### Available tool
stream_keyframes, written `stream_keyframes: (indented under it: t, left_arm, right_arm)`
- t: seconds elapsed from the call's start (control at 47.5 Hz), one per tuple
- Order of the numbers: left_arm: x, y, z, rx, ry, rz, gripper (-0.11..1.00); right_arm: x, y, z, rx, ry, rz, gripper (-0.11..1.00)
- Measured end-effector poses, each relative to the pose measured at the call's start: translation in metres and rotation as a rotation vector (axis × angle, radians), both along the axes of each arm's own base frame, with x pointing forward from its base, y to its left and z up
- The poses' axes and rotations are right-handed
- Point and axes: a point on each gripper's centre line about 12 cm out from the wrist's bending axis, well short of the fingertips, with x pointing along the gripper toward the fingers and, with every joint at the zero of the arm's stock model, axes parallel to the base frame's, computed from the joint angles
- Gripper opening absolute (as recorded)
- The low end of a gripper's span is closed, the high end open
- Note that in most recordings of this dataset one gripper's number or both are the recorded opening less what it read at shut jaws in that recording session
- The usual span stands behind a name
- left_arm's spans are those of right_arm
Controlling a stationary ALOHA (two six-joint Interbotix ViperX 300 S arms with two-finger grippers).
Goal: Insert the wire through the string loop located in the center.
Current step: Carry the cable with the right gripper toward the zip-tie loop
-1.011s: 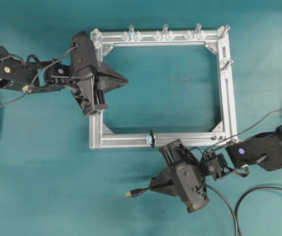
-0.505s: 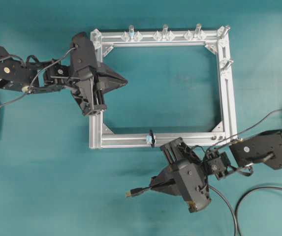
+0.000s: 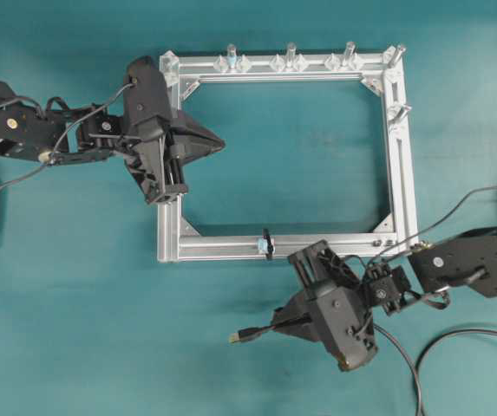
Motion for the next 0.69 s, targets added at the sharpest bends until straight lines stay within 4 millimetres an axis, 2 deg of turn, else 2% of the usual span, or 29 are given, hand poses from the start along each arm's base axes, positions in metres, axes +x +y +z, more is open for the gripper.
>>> stream_keyframes:
  t: [0.695]
  left_arm:
    - [-0.002,0.0,-0.002,-0.002,0.006,0.003,0.0]
  right_arm:
    - [-0.049,-0.044,0.005,-0.015,0.047,-0.078,0.07]
